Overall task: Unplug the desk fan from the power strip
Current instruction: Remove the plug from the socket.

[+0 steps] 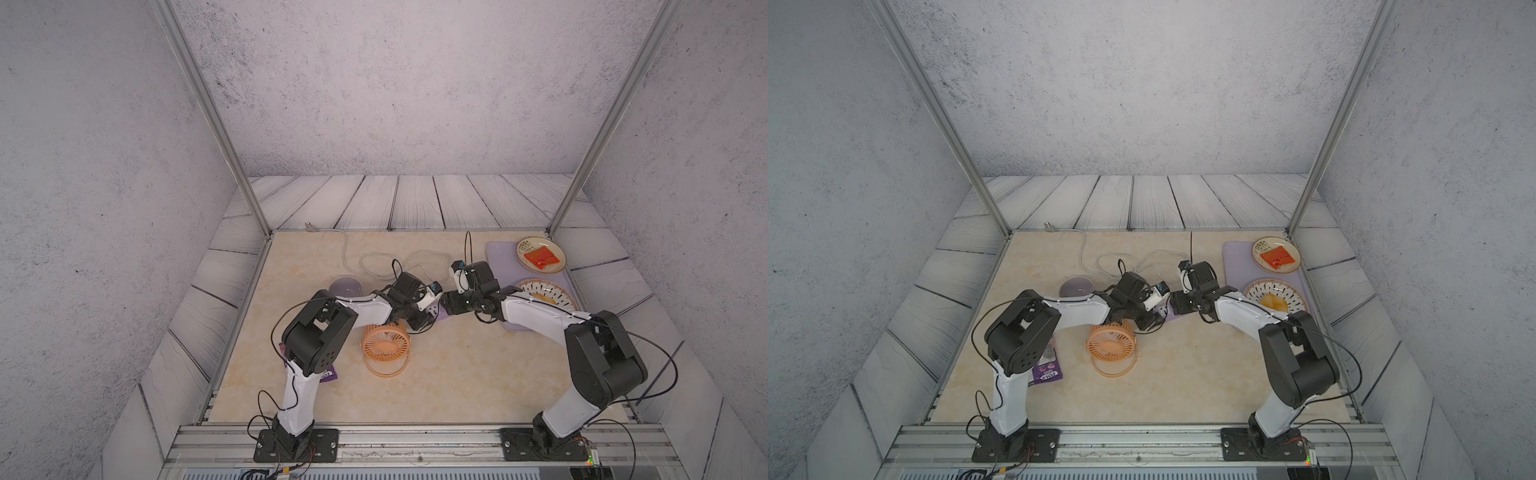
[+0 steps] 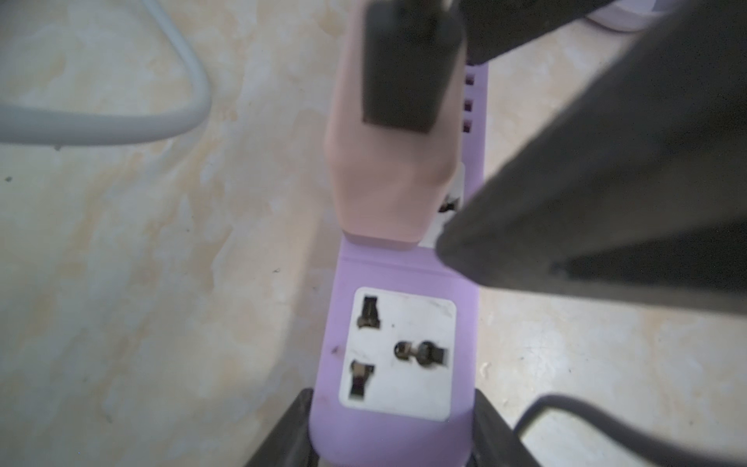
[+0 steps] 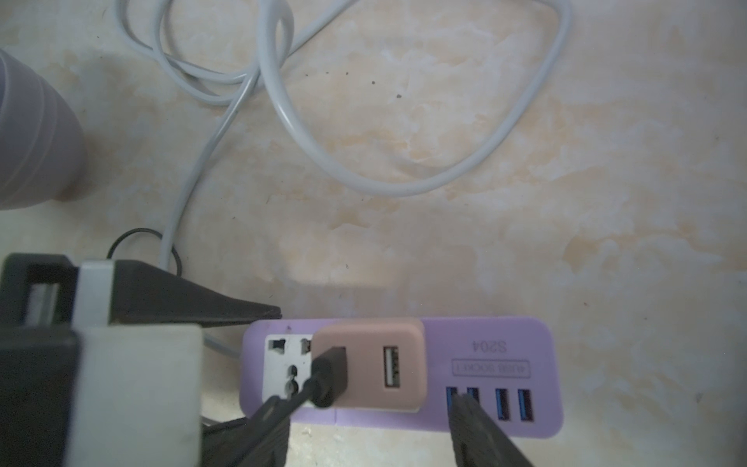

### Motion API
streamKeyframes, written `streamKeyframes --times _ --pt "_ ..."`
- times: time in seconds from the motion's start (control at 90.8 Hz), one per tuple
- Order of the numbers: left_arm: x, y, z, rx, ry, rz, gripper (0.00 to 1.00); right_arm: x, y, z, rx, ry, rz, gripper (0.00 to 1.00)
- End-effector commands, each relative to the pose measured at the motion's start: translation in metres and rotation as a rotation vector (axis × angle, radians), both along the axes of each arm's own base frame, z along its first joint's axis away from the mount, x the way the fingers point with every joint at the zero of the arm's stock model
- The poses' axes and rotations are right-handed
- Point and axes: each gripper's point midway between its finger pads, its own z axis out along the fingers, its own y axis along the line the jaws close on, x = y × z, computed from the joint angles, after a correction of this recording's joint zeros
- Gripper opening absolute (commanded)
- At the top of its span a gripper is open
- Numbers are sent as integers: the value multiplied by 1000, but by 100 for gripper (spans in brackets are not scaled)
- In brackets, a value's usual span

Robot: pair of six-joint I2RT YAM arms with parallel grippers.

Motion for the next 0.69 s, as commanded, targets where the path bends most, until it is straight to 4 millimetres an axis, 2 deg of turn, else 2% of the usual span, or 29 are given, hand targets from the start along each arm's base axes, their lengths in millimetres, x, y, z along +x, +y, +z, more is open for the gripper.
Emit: streamKeyframes --times 0.0,0.683 --pt "-6 -1 10 1 -1 -19 0 11 3 5 -37 -52 2 67" --pt "-6 0 9 6 0 -20 0 14 6 8 19 -170 2 65"
